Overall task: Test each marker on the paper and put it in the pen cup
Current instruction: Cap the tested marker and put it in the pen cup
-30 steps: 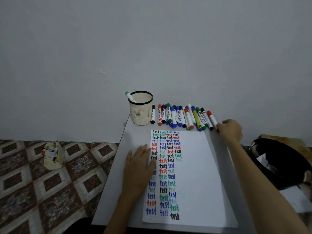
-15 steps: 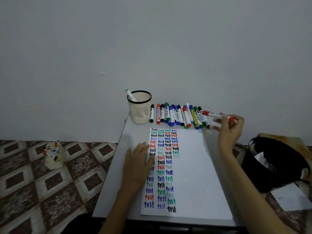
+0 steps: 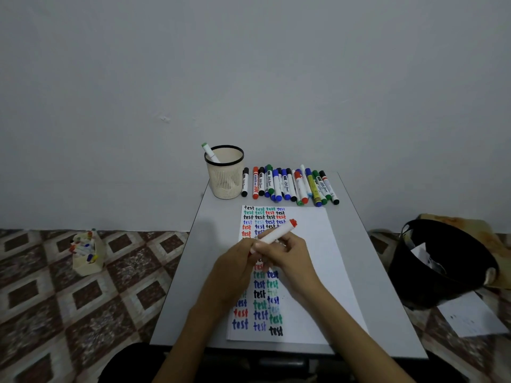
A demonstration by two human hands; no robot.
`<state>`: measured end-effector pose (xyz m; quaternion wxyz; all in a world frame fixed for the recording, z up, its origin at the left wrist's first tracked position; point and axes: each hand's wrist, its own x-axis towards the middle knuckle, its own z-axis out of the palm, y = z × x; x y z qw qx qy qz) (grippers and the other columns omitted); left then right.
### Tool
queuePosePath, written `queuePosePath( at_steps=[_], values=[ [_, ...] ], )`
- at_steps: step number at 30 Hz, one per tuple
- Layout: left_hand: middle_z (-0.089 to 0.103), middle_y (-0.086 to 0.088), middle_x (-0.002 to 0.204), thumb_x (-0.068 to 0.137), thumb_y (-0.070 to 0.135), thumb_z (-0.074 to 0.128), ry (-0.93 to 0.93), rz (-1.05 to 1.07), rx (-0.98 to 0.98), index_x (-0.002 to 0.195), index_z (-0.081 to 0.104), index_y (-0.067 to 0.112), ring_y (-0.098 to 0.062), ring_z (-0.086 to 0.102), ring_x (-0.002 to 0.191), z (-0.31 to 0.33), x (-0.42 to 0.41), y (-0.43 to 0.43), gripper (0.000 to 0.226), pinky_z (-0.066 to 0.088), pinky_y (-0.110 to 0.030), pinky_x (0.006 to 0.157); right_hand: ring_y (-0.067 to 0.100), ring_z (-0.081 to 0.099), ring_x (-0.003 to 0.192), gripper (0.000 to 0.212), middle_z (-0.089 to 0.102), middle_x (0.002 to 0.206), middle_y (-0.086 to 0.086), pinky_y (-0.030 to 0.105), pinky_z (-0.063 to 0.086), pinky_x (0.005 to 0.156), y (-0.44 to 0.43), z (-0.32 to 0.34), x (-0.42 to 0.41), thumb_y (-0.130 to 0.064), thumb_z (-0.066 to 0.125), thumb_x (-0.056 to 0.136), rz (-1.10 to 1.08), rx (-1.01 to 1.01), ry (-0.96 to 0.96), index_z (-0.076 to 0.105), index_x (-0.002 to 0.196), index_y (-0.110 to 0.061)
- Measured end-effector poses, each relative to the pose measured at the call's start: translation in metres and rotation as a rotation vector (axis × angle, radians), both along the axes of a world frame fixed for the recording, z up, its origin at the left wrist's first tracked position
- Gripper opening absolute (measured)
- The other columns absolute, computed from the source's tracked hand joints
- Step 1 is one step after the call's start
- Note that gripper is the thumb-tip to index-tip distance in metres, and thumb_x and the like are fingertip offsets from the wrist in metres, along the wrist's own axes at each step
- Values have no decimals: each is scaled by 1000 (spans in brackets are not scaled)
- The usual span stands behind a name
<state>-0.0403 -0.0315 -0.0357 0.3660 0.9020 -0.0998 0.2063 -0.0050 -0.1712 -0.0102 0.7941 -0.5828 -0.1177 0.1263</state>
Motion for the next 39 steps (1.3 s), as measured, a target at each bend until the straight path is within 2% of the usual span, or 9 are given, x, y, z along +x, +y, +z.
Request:
queuePosePath(
  at_steps=[3,8,14,20,25,29,32,35,39],
  values=[
    [61,10,76,95,49,25,-14,-47,17,102,51,23,-3,61,64,3,-4,0,37,50,-18,55,24,61,61,34,68,80,21,27,51,50,-2,2,1,-10,72,76,44,0,3,61,98,14],
    [58,11,68,93,49,27,-11,-65,-26,107,55,15,1,60,62,2,-5,3,47,44,-9,53,14,57,52,25,66,73,14,23,46,45,-1,3,-2,-3,66,85,63,15,21,59,99,16],
    [64,3,70,92,49,32,-2,-57,-84,104,55,17,-5,64,61,1,-6,4,42,52,-22,53,24,56,63,23,65,81,20,31,43,56,2,-1,-1,-10,72,81,63,38,66,63,94,6],
    [66,-2,70,92,51,35,31,-63,-134,98,56,16,-9,65,59,-1,-5,6,41,54,-32,54,9,46,43,9,62,61,7,27,34,51,2,0,-3,-2,64,85,80,93,66,60,90,5],
    [67,-1,71,90,51,38,46,-78,-181,95,57,20,-6,66,61,1,-6,6,37,56,-29,55,9,46,43,4,62,61,5,19,37,44,2,2,-4,1,61,87,104,115,74,59,89,4],
    [69,3,72,90,51,41,26,-95,-238,105,59,25,-5,68,63,4,-7,7,35,55,-24,56,10,49,44,9,62,59,6,29,36,53,-2,5,0,4,60,86,119,103,11,58,93,7],
    [66,8,66,91,50,40,-38,-76,-182,106,55,30,0,66,60,6,-8,6,30,51,-15,52,15,55,49,11,67,66,11,30,43,53,-4,10,0,3,64,84,96,38,-55,61,93,9],
    [65,4,64,92,51,37,-59,-32,-188,105,53,32,-2,66,58,7,-9,8,28,52,-19,50,21,61,59,8,68,76,16,25,51,49,-8,15,8,1,62,86,-33,82,-27,59,91,5],
    [65,1,70,95,37,30,-14,45,-196,108,46,25,-5,66,61,0,-4,11,24,54,-24,50,27,68,67,14,67,81,18,30,58,58,-30,16,29,8,66,81,-248,124,-9,55,83,0]
  ],
)
